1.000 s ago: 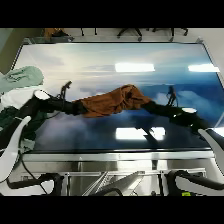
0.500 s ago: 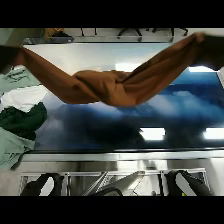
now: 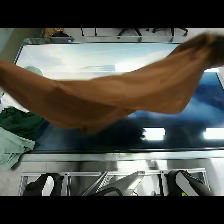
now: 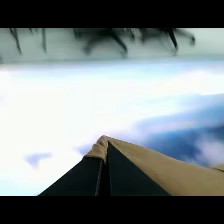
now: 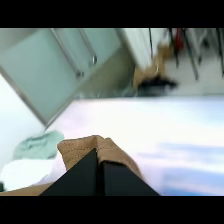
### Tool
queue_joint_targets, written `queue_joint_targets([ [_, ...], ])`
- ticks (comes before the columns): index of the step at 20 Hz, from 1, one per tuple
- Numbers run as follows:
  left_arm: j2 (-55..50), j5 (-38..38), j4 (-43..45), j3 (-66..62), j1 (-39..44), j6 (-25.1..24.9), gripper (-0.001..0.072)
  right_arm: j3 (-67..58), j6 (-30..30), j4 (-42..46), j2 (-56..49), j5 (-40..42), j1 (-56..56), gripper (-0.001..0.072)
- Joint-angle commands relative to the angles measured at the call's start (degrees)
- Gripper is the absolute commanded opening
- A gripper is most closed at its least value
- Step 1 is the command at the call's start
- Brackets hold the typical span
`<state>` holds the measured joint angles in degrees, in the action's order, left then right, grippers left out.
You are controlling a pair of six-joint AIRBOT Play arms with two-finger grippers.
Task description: Fold the shirts.
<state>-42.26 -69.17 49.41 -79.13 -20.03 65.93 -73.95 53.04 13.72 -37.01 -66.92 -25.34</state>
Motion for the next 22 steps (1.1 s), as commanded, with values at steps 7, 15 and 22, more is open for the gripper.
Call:
queue_joint_targets([
  [7,-28.5,21.6,1.0,27.3,15.6,-5.5,0.0012,29.5,-9.8,0.0,-26.1,11.7,8.9,0.0022],
  [15,-43.3,13.8,1.0,9.1,15.8,-5.4,0.0014,19.1,-12.7,0.6,-34.2,11.7,7.8,0.0318],
  [22,-46.4,9.0,1.6,6.0,14.9,-5.2,0.0015,19.5,-3.3,22.6,-29.8,1.9,3.8,0.0528],
])
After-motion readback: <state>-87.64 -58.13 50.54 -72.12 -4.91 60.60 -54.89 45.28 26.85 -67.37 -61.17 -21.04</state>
